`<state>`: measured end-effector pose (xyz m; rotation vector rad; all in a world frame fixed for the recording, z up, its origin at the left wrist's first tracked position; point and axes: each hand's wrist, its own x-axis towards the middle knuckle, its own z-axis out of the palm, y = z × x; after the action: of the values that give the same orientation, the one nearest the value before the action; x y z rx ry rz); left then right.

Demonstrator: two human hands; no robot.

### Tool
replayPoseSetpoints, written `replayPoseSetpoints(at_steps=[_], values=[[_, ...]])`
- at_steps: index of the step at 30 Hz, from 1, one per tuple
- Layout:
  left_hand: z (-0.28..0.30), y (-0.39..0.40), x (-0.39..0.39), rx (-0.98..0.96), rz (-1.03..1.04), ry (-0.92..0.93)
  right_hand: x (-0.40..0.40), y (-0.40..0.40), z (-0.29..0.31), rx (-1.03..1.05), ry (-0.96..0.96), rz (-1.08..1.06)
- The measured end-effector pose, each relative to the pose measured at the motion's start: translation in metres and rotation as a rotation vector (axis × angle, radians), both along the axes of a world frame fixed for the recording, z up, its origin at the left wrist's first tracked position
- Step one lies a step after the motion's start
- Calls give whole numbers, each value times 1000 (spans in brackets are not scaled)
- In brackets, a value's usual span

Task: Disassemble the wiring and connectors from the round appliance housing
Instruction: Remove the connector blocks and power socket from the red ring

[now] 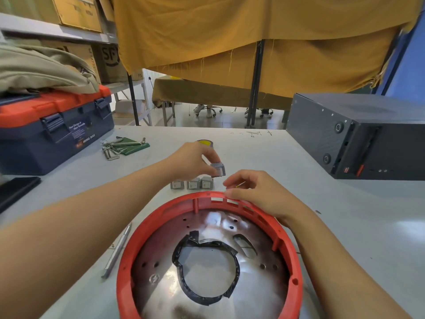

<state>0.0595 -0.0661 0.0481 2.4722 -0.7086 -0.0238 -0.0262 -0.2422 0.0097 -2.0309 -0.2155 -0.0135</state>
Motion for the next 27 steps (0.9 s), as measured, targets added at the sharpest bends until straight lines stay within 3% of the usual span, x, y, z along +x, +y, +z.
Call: replayPoseSetpoints(at_steps=[7,19,27], values=[[-8,-31,25,169,-135,-72,-3,-4,2,36,92,86],[-38,-32,42,357,-146,-125,-4,-4,5,24,109,87],[-15,-17,11,209,-152,-23,-5,-3,4,42,102,78]])
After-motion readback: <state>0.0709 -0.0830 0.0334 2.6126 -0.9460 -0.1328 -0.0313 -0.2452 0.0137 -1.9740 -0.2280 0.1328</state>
